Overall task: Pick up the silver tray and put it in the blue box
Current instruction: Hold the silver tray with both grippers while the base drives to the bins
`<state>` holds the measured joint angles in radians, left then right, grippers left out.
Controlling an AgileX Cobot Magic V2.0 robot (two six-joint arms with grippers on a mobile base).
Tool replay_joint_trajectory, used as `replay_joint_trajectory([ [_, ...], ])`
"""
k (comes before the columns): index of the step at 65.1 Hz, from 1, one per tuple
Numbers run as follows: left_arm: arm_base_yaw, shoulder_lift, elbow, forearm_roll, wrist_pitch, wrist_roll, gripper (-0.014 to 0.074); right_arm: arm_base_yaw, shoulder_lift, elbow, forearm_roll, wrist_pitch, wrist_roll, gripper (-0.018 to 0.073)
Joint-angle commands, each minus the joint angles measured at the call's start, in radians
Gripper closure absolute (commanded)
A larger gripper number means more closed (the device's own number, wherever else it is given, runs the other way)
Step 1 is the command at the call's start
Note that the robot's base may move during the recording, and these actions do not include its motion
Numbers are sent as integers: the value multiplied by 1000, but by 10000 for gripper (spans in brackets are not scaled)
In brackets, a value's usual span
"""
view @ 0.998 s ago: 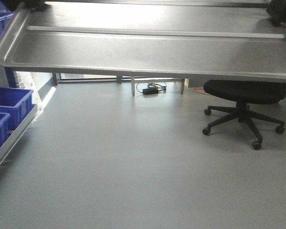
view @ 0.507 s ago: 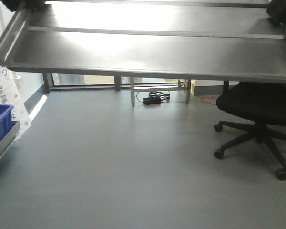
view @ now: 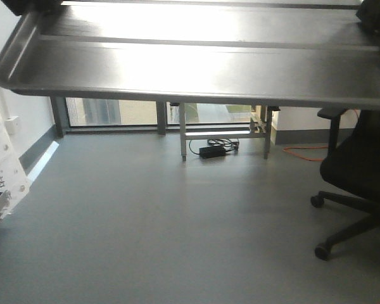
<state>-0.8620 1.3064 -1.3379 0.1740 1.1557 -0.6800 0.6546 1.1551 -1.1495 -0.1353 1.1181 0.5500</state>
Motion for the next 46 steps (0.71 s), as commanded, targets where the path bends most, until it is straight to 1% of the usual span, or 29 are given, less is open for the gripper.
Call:
replay_joint_trajectory([
  [1,-3,-30,-31,46,-14,14,693,-3,-23,-26,-48,-4,-30,503],
  [46,-3,-30,-31,42,-14,14,693,-3,-23,-26,-48,-4,-30,503],
])
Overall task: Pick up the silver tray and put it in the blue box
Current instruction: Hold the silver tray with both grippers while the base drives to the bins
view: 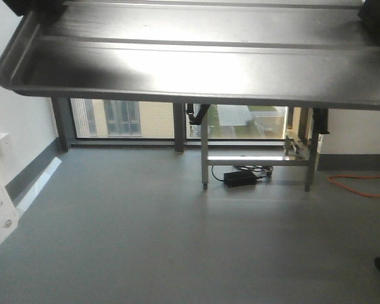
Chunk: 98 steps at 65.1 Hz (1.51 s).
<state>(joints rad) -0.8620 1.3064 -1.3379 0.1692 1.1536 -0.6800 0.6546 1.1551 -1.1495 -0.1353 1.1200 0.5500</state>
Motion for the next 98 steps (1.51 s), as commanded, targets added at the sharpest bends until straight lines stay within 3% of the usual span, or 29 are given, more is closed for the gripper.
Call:
replay_joint_trajectory([
  [1,-3,-30,-31,47,-12,14,693,-3,-23,-26,-48,-6,-30,503],
  [98,-3,-30,-31,47,-12,14,693,-3,-23,-26,-48,-6,-30,503],
])
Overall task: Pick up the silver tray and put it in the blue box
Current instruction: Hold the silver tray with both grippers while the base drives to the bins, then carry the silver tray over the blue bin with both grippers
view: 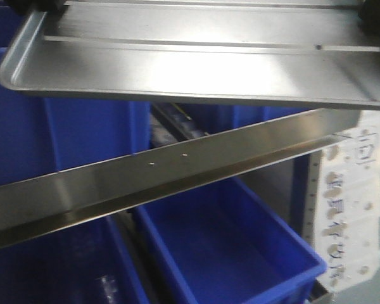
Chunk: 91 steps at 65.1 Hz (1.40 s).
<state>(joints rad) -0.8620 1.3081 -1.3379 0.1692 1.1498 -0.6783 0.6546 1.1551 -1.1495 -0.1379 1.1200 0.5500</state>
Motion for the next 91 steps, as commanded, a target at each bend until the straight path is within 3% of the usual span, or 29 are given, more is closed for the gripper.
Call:
replay_joint_trajectory([
  [1,-3,-32,-31,47,-8,13,693,-3,-23,-26,-45,-6,-30,503],
  [91,-3,-32,-31,47,-8,13,693,-3,-23,-26,-45,-6,-30,503],
])
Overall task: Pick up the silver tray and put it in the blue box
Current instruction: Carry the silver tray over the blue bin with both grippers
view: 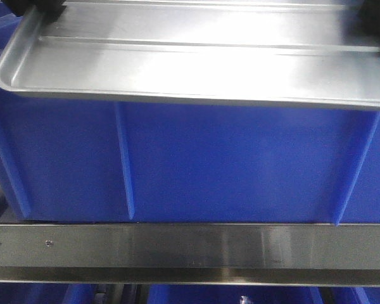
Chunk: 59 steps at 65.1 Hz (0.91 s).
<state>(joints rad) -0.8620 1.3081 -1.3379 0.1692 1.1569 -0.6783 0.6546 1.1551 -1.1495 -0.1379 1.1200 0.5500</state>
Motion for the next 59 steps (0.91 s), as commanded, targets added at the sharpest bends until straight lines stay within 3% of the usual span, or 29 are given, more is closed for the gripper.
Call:
replay_joint_trajectory([
  [1,-3,-32,-31,47,-15,13,693,-3,-23,-26,-45,-6,-30,503],
  [59,-3,-32,-31,54,-19,13,693,-3,-23,-26,-45,-24,-30,503],
])
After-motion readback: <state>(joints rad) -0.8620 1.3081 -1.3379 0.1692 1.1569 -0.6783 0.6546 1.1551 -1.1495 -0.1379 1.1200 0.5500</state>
